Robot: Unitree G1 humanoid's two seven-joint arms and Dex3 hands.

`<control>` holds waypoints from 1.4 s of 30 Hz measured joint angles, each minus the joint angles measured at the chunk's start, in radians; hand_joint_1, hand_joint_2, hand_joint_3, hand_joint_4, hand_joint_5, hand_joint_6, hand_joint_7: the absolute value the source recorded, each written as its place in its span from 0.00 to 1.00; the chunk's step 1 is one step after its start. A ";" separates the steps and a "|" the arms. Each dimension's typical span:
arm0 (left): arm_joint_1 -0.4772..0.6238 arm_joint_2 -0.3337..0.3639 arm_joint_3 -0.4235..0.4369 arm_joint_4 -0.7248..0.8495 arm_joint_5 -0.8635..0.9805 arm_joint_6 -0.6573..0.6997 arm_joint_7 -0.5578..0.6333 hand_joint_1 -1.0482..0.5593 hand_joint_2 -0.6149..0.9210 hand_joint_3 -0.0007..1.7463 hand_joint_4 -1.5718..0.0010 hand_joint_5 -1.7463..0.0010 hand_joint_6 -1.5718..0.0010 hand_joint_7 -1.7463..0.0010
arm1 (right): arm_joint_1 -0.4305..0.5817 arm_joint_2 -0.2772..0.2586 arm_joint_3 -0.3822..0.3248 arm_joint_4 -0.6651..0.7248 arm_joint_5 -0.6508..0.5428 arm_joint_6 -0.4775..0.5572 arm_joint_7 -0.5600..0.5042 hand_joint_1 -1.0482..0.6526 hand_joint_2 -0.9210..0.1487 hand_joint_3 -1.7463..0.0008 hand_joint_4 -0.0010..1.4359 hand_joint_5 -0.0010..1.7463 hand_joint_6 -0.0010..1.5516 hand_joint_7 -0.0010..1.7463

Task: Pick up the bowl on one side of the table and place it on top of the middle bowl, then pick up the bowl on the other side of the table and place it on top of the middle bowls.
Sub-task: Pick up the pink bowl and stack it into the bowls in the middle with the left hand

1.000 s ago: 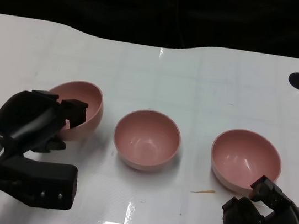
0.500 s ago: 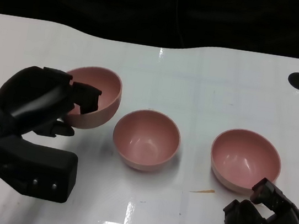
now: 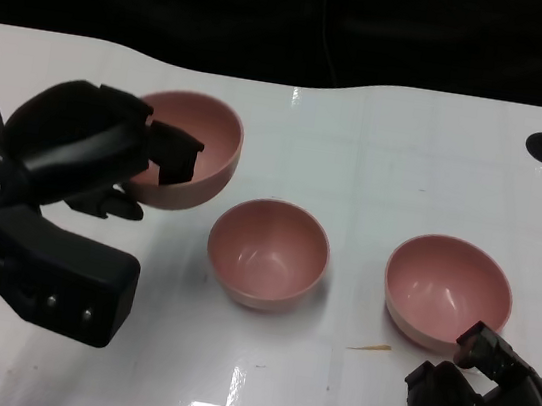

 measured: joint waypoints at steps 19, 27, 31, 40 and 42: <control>-0.037 -0.032 -0.025 -0.010 0.036 -0.037 -0.043 0.63 0.99 0.02 0.56 0.00 0.61 0.07 | 0.005 0.001 0.011 -0.009 0.001 -0.002 -0.007 0.59 0.42 0.31 0.61 0.99 0.59 0.76; -0.057 -0.082 -0.087 0.052 0.074 -0.057 -0.042 0.63 0.99 0.02 0.54 0.00 0.60 0.08 | 0.011 0.017 0.019 -0.031 0.002 -0.002 -0.028 0.59 0.43 0.31 0.64 0.96 0.60 0.76; -0.081 -0.106 -0.114 0.094 0.088 -0.083 -0.040 0.63 0.99 0.00 0.51 0.06 0.51 0.24 | 0.018 0.025 0.028 -0.045 -0.002 -0.002 -0.049 0.58 0.44 0.31 0.65 0.95 0.60 0.75; -0.123 -0.155 -0.149 0.190 0.097 -0.120 -0.021 0.58 1.00 0.07 0.53 0.01 0.57 0.16 | 0.033 0.034 0.044 -0.073 -0.008 -0.003 -0.076 0.58 0.43 0.32 0.66 0.94 0.62 0.72; -0.125 -0.162 -0.155 0.205 0.103 -0.120 -0.019 0.58 1.00 0.07 0.53 0.00 0.60 0.10 | 0.033 0.035 0.047 -0.073 -0.007 -0.003 -0.076 0.58 0.43 0.32 0.66 0.94 0.63 0.71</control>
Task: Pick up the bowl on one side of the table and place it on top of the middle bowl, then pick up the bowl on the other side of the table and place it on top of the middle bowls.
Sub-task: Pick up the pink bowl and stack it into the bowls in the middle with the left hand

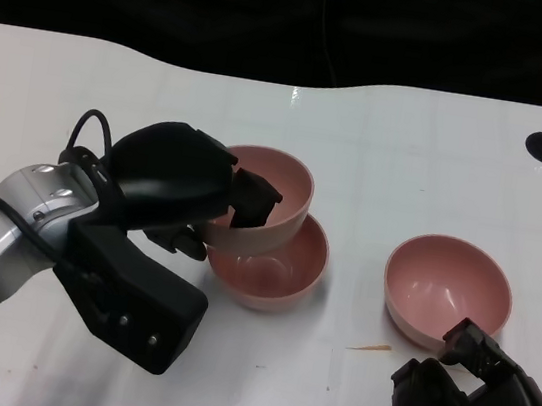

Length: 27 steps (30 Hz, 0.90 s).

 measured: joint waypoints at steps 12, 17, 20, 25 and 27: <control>-0.003 -0.008 -0.006 0.020 0.019 -0.013 0.008 0.59 1.00 0.05 0.54 0.00 0.67 0.02 | 0.011 0.001 0.017 -0.011 -0.022 -0.004 -0.023 0.56 0.44 0.33 0.66 0.94 0.63 0.72; -0.018 -0.009 -0.021 0.039 0.043 -0.021 0.015 0.61 0.99 0.03 0.56 0.00 0.70 0.00 | 0.014 0.013 0.025 -0.006 -0.021 -0.025 -0.016 0.57 0.45 0.35 0.67 0.92 0.65 0.68; -0.027 -0.011 -0.028 0.056 0.044 -0.030 0.020 0.59 1.00 0.02 0.56 0.00 0.68 0.02 | 0.014 0.021 0.026 -0.003 -0.020 -0.034 -0.013 0.57 0.46 0.36 0.67 0.91 0.65 0.67; -0.040 -0.015 -0.040 0.076 0.047 -0.031 0.021 0.60 1.00 0.02 0.56 0.00 0.67 0.04 | 0.012 0.026 0.026 0.002 -0.019 -0.042 -0.011 0.57 0.45 0.38 0.68 0.89 0.66 0.65; -0.042 -0.017 -0.043 0.080 0.048 -0.031 0.022 0.60 1.00 0.02 0.55 0.00 0.66 0.04 | 0.009 0.027 0.026 0.011 -0.019 -0.054 -0.006 0.57 0.45 0.38 0.68 0.89 0.66 0.65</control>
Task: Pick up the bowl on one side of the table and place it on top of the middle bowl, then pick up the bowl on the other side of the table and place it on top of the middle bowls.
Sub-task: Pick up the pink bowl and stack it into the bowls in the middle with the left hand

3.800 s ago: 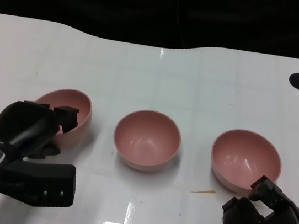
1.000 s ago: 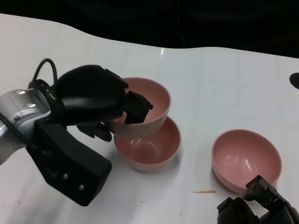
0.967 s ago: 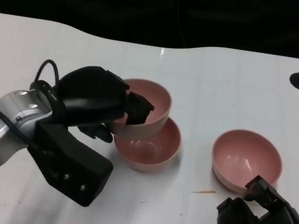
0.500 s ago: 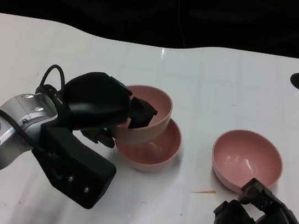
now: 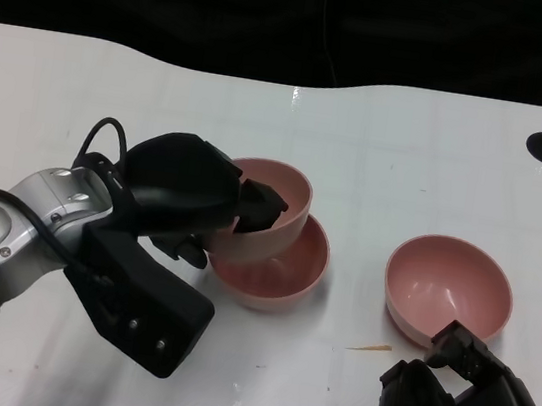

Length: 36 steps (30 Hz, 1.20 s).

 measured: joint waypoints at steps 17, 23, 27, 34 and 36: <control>-0.047 -0.039 -0.037 0.045 0.028 0.017 -0.018 0.59 1.00 0.02 0.55 0.00 0.64 0.09 | -0.002 0.004 -0.001 0.008 0.003 -0.004 0.004 0.58 0.40 0.40 0.68 0.88 0.67 0.63; -0.058 -0.053 -0.040 0.047 0.024 0.025 -0.036 0.58 1.00 0.05 0.52 0.00 0.65 0.07 | -0.002 0.004 -0.001 0.008 0.004 -0.004 0.004 0.57 0.41 0.40 0.69 0.88 0.67 0.64; -0.061 -0.063 -0.041 0.050 0.017 0.028 -0.039 0.58 1.00 0.06 0.53 0.00 0.68 0.01 | -0.002 0.004 -0.001 0.006 0.004 -0.003 0.004 0.58 0.40 0.39 0.68 0.89 0.66 0.64; -0.061 -0.074 -0.049 0.070 0.008 0.028 -0.039 0.60 0.98 0.04 0.55 0.00 0.70 0.00 | 0.001 0.004 0.001 -0.007 0.003 -0.003 -0.004 0.58 0.41 0.36 0.68 0.91 0.65 0.67; -0.062 -0.074 -0.058 0.076 0.013 0.028 -0.031 0.59 0.96 0.02 0.56 0.00 0.68 0.02 | 0.001 0.004 0.002 -0.010 0.003 -0.003 -0.005 0.58 0.41 0.37 0.66 0.92 0.65 0.68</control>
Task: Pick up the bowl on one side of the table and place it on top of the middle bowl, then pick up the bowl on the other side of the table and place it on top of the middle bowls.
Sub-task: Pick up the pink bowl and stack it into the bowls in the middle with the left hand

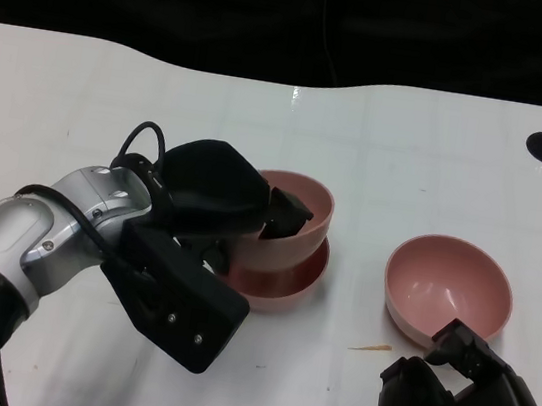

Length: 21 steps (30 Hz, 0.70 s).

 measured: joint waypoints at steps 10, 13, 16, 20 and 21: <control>0.000 -0.010 -0.019 0.000 0.015 0.009 0.006 0.51 0.89 0.00 0.55 0.00 0.45 0.47 | 0.002 -0.001 0.008 -0.004 -0.003 0.000 -0.001 0.57 0.41 0.36 0.66 0.93 0.63 0.70; 0.000 -0.016 -0.023 0.000 0.015 0.017 -0.005 0.50 0.89 0.00 0.55 0.00 0.31 0.77 | 0.003 -0.002 0.007 -0.004 0.002 0.008 0.002 0.58 0.41 0.37 0.66 0.92 0.63 0.69; 0.000 -0.017 -0.025 0.000 0.014 0.024 -0.015 0.52 0.91 0.00 0.55 0.01 0.26 0.87 | 0.003 -0.002 0.007 -0.004 0.002 0.008 0.002 0.58 0.41 0.37 0.66 0.91 0.64 0.69; 0.000 -0.017 -0.030 0.001 0.014 0.024 -0.015 0.54 0.96 0.01 0.48 0.17 0.26 0.92 | 0.004 -0.002 0.006 -0.004 0.002 0.008 0.004 0.58 0.41 0.38 0.66 0.91 0.63 0.68; 0.000 -0.018 -0.031 0.003 0.014 0.024 -0.015 0.54 0.98 0.01 0.47 0.23 0.26 0.94 | 0.004 -0.002 0.006 -0.004 0.003 0.008 0.007 0.59 0.41 0.38 0.66 0.91 0.64 0.68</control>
